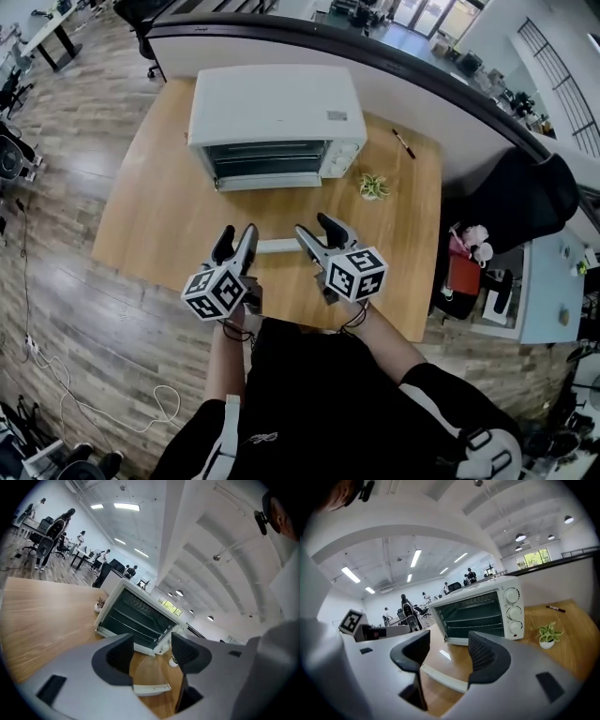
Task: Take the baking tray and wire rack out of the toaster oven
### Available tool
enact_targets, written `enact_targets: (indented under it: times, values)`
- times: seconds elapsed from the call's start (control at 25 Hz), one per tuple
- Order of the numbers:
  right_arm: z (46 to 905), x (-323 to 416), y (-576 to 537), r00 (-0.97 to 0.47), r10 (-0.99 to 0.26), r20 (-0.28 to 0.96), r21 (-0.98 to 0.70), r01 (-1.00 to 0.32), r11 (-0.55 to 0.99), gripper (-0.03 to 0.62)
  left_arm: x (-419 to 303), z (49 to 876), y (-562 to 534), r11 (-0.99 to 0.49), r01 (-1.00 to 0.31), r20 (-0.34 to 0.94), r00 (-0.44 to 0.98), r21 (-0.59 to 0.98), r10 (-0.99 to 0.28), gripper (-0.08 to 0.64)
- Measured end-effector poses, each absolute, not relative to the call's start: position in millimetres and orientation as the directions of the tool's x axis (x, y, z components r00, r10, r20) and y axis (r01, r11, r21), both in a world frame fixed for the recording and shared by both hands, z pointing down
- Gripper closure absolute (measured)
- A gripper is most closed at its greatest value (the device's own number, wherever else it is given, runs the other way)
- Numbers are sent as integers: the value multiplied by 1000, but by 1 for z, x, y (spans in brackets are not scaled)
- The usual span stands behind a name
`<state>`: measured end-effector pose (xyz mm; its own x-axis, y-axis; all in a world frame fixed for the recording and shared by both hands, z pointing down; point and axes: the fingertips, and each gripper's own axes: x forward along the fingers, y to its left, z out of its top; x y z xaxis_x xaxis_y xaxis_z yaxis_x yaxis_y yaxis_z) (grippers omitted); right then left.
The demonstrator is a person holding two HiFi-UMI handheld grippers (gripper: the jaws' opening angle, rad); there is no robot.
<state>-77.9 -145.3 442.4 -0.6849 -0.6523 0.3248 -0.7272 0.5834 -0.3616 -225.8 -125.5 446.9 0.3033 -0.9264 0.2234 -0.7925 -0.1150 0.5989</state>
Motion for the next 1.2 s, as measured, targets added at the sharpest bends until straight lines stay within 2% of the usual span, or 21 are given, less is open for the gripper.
enact_targets:
  times: [0.16, 0.52, 1.04, 1.2]
  values:
    - [455, -93, -194, -652, -691, 311, -483, -735, 475, 333, -239, 461, -170, -130, -764, 233, 347, 632, -908, 305]
    - [494, -101, -259, -555, -755, 350, -557, -771, 308, 318, -255, 496, -245, -124, -689, 252, 417, 714, -873, 305]
    - [537, -108, -333, -504, -789, 353, -754, -652, 79, 310, -266, 535, -322, -19, -530, 241, 417, 848, -876, 305]
    - [543, -103, -352, -482, -806, 343, -783, -621, 37, 301, -272, 540, -340, 9, -523, 248, 389, 853, -887, 305]
